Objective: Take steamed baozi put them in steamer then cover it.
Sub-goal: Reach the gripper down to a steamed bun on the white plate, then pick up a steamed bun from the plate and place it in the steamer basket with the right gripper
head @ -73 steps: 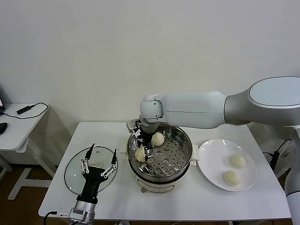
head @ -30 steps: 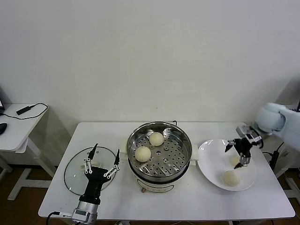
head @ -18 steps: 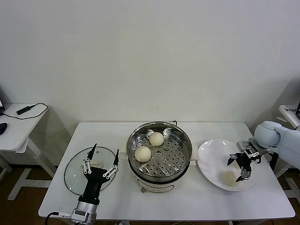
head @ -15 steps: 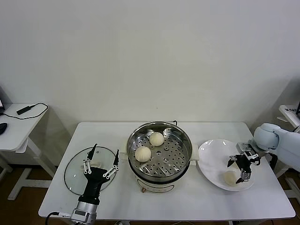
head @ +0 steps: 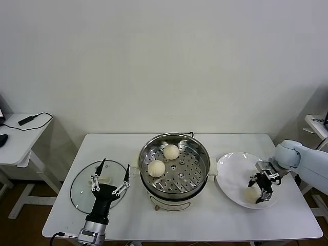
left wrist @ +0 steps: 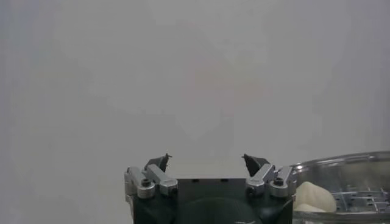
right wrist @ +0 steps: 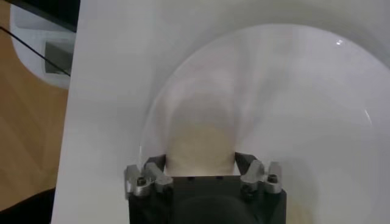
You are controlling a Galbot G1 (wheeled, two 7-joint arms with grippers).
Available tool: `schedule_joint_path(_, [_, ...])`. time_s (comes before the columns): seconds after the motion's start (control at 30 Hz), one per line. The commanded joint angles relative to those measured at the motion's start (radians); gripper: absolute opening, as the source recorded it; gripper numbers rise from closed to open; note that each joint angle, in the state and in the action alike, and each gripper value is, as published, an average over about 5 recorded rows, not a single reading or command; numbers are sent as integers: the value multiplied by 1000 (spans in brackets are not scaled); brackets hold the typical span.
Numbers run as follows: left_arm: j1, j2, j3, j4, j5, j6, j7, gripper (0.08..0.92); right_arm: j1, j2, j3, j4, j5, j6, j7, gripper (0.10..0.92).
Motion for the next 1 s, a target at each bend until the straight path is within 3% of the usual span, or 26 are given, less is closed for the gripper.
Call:
schedule_joint_path(0.03, [-2,3,0,-2,-3,2,0,823,85,-16,-19,40,9,9,-15,682])
schedule_joint_path(0.23, [-1,6,5,-9,-2,6,-1,823,334,19,-89,101,21,113,-75,679])
schedule_joint_path(0.5, [4,12,5,-15,-3,1,-1,823,666,207,-218,170,43,338,-61,685])
schedule_joint_path(0.8, [10,16,1,-20,-6,-6,-2,823,715,402,-225,297,6,517,-14,687])
schedule_joint_path(1.0, [12,17,-1,-24,-8,-6,-3,823,657,458,-222,400,-106,567,1,687])
